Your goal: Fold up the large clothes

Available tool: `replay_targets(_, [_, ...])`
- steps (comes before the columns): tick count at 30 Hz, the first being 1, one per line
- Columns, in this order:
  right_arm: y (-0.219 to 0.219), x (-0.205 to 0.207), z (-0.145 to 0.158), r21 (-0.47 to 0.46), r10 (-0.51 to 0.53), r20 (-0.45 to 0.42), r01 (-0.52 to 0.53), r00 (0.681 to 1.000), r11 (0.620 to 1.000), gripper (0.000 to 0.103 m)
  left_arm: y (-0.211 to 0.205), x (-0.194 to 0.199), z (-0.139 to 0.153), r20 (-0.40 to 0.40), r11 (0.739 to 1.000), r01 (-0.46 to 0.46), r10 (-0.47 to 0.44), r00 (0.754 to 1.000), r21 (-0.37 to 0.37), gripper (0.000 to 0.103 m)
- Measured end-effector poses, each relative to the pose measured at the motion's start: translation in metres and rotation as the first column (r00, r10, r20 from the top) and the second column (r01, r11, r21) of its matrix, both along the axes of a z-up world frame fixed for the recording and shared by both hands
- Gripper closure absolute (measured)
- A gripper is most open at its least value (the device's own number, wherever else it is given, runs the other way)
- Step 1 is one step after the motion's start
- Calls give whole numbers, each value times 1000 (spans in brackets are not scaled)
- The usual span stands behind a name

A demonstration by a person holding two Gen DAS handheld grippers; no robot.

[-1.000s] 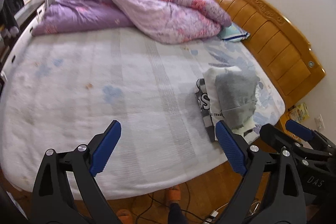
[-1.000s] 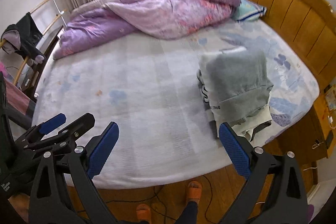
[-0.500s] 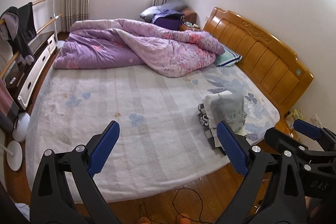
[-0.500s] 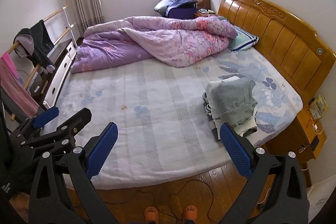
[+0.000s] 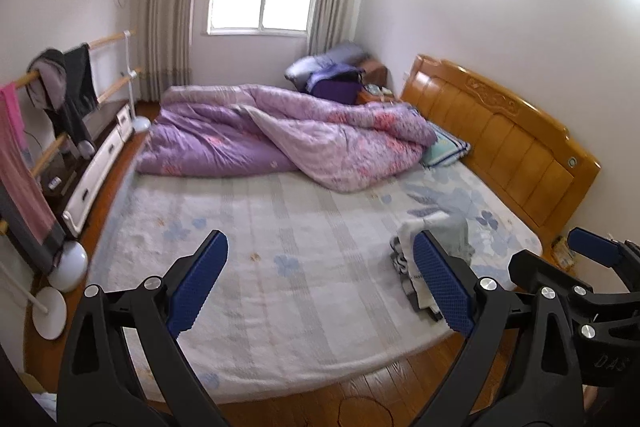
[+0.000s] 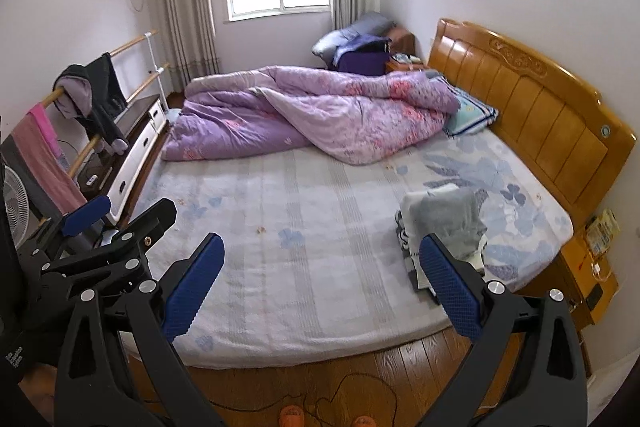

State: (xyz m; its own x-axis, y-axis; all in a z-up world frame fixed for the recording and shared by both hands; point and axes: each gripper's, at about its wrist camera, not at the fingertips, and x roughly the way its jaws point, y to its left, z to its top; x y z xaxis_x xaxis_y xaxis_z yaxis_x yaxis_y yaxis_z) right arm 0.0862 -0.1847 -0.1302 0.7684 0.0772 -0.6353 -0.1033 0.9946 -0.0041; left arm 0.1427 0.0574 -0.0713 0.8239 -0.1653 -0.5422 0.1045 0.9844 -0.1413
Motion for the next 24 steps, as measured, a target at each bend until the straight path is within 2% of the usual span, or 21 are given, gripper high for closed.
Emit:
replay_targets(14, [-20,-30,44,22,45,99,-47,994,999,8,-8,-44,61,109,999,-40,37,993,21,9])
replay_targets(24, [-32,-39,58,18,47,143,-50,989,999,8,-20,-48,79,150,998,-46,41,988,35,9])
